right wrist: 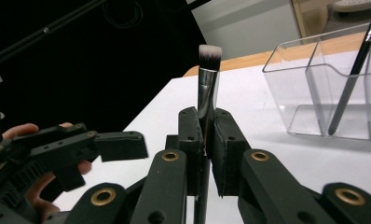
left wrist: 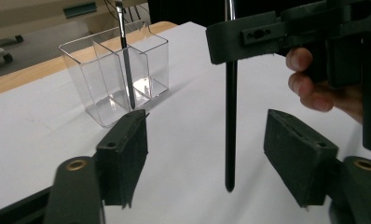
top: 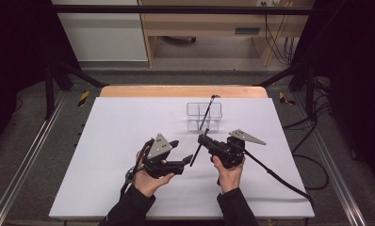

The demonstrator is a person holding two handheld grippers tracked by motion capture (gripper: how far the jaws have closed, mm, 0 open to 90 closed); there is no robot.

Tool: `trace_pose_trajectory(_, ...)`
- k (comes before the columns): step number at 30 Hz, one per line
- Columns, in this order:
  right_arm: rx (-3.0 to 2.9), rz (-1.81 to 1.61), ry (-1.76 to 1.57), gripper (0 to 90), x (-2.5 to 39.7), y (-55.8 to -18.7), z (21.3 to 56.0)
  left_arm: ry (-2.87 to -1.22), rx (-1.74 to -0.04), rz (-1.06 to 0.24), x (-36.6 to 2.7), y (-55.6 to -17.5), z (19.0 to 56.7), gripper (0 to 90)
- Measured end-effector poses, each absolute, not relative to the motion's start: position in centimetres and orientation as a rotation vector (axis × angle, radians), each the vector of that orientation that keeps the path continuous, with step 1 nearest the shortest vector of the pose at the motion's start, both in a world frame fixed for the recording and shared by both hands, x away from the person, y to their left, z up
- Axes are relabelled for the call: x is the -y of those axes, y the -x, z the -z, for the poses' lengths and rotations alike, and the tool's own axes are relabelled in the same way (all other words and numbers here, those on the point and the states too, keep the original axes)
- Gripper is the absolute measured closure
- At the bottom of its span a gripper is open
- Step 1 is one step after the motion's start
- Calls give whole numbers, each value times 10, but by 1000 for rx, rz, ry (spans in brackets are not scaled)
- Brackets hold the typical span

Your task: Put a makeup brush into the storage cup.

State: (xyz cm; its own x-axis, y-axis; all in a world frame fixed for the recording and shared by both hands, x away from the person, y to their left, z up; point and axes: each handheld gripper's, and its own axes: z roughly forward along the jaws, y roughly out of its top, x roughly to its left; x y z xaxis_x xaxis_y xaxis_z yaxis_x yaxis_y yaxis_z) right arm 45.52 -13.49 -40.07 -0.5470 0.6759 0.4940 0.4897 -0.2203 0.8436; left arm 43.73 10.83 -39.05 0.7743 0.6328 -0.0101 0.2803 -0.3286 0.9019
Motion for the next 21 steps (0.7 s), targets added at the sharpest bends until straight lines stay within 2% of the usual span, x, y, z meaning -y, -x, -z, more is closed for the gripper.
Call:
trace_pose_trajectory(5, -1863, -1854, -1372, 838, 137, -456, 400, -1938, -694, -454, -120, -437, 391, 193)
trace_pose_trajectory(11, -1878, -1825, -1349, 837, 137, -458, 400, -1964, -696, -434, -136, -436, 394, 146)
trace_pose_trajectory(21, -1872, -1806, -1301, 837, 142, -461, 397, -1976, -730, -430, -162, -436, 400, 113)
